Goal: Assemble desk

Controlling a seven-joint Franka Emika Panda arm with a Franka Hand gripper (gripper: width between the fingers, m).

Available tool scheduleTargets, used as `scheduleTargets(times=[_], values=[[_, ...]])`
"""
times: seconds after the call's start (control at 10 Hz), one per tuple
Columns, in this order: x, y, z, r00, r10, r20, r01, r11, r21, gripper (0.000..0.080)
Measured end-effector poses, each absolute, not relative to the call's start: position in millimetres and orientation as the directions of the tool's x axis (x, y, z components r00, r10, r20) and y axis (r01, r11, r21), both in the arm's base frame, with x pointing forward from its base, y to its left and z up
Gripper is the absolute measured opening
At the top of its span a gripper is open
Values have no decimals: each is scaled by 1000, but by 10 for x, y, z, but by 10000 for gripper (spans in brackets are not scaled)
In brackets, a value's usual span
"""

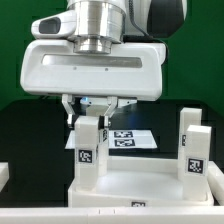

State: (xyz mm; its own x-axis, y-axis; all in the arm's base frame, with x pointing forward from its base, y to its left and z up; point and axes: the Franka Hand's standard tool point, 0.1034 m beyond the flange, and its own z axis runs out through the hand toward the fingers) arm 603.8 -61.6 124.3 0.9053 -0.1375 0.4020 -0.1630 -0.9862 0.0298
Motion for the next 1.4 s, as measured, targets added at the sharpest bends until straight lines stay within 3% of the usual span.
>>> scheduleTargets(times=[0.1, 0.2, 0.3, 0.4, 0.6, 0.8, 1.1, 1.4], values=[[6037, -616, 1242, 905, -137, 402, -163, -986, 30, 287], [6037, -616, 1242, 905, -137, 402, -163, -986, 30, 512], [6031, -612, 1234, 909, -138, 394, -162, -986, 28, 512], [6025, -598, 1231, 920, -143, 364, -161, -987, 21, 620], [6091, -638, 1431, 940, -175, 292, -177, -984, -18, 641], [6048, -620, 1423, 973, -211, 96, -206, -977, -59, 648], [5976, -719, 1313, 973, -221, -61, -225, -972, -68, 649], [5991, -724, 1287, 974, -221, -56, -225, -972, -66, 649]])
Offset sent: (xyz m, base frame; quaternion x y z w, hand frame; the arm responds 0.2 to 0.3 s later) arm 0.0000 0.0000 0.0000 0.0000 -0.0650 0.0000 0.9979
